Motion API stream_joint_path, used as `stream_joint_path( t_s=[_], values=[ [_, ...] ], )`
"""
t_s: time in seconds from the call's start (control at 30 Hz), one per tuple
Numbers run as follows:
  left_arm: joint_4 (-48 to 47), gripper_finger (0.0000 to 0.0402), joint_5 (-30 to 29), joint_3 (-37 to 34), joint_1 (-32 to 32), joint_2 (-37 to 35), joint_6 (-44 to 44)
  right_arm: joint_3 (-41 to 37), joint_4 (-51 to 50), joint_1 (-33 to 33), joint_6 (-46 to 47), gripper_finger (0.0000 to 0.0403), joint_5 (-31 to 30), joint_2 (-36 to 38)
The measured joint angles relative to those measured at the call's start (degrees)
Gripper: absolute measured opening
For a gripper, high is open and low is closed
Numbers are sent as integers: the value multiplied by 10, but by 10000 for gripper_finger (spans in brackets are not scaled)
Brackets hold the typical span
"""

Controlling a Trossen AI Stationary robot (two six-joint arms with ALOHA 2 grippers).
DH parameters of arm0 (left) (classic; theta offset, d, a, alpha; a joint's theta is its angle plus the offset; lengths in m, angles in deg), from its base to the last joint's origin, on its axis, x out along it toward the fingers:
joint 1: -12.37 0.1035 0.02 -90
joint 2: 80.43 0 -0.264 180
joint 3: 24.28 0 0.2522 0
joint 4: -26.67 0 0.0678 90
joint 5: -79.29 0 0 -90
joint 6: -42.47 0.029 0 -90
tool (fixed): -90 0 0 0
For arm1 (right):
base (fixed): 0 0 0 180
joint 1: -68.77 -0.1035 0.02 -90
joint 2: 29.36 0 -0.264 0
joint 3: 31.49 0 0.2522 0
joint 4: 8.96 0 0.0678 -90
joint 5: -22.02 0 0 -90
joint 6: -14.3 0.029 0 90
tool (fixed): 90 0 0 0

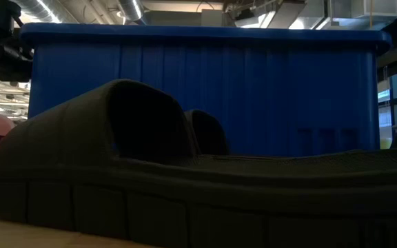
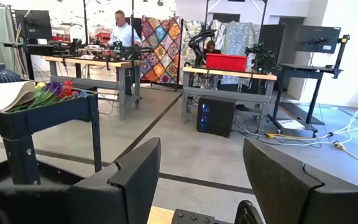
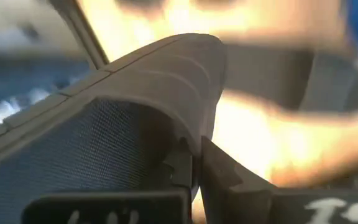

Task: Pick and place slides into bin
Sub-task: Put the black slide into the blue bin

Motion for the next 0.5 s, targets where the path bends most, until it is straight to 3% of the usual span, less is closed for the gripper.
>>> stream_joint_path(
  t_s=[0.27,0.33,0.5],
  values=[
    [0,224,0,0,0,0,0,161,0,40,-222,14,-276,0],
    [0,224,0,0,0,0,0,155,23,60,-283,14,-335,17],
    [0,224,0,0,0,0,0,147,16,139,-373,14,-403,55]
  ],
)
